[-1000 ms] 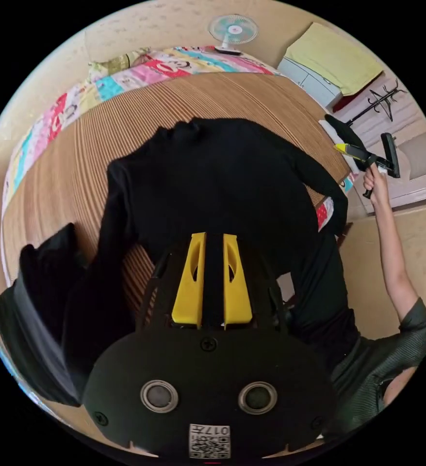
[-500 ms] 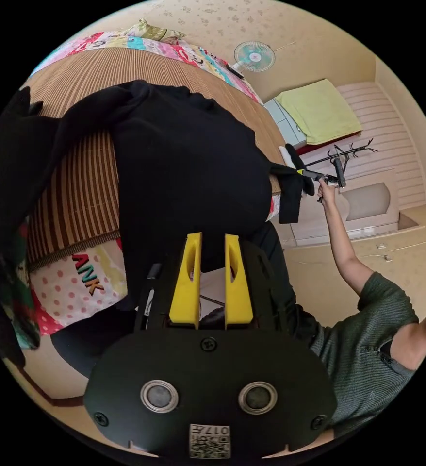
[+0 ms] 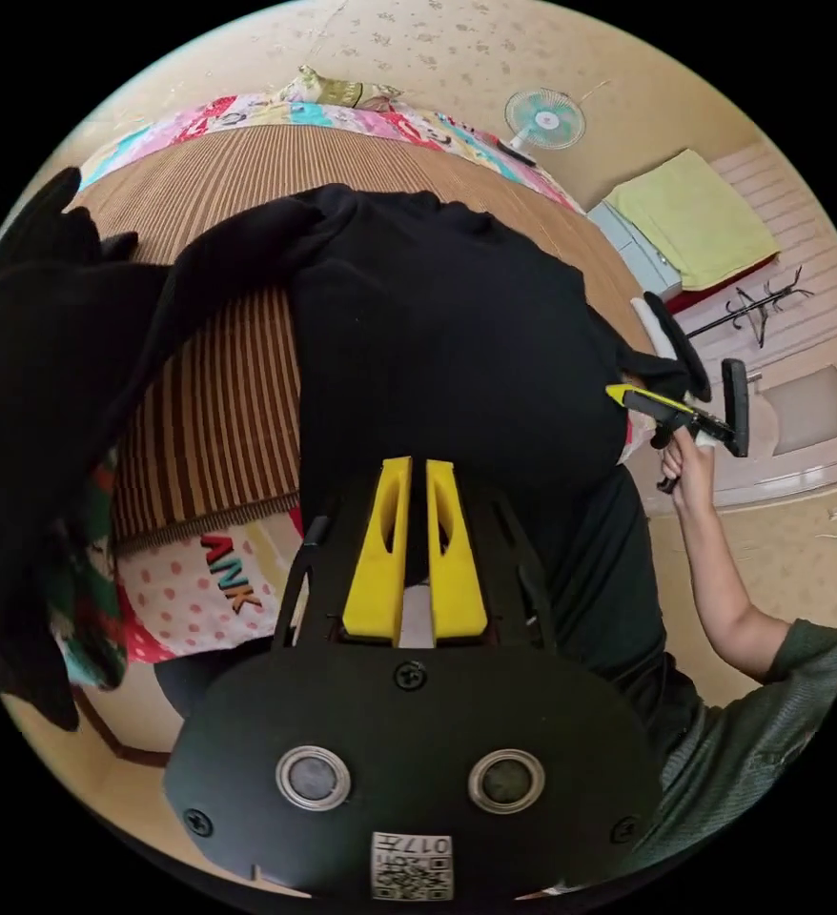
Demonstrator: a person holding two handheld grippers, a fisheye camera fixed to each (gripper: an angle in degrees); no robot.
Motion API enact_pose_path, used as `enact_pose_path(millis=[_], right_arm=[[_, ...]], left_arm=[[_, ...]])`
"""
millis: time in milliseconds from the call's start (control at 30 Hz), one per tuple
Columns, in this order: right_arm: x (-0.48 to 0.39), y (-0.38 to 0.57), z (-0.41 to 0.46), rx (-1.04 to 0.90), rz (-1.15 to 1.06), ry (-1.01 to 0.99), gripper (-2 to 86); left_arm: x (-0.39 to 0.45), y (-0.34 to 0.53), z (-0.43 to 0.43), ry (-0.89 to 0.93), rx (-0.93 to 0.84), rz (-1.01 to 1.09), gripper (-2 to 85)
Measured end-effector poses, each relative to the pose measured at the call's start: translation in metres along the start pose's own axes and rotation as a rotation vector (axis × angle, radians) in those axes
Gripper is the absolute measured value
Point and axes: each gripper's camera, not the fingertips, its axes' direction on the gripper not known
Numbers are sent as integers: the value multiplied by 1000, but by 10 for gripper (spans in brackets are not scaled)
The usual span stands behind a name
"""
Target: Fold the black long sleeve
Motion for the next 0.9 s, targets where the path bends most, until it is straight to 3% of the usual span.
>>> enact_pose_path(millis=[33, 133, 333, 433, 567, 667, 767, 833, 900], right_arm=[[-8, -4, 34, -82, -12, 48, 20], [-18, -15, 42, -53, -174, 148, 7], [50, -85, 58, -311, -15, -226, 2], [58, -99, 64, -315, 11, -234, 1], [20, -103, 63, -239, -49, 69, 1], [-8, -87, 66, -150, -56, 250, 1], [-6, -54, 65, -9, 17, 221, 2], [7, -28, 62, 83, 58, 110, 2], [18, -8, 60, 136, 68, 13, 3]], left_arm=[[3, -7, 11, -20, -35, 13, 1], [9, -27, 22, -19, -51, -14, -8], [34, -44, 24, -80, -40, -108, -10], [48, -44, 28, -110, 27, -132, -10], [56, -47, 27, -78, 46, -220, -9], [72, -31, 12, -50, 58, -150, -5], [86, 15, -32, -8, 224, -39, 13], [84, 49, -68, -73, 348, -49, 43], [82, 86, -116, -256, 502, -44, 83]])
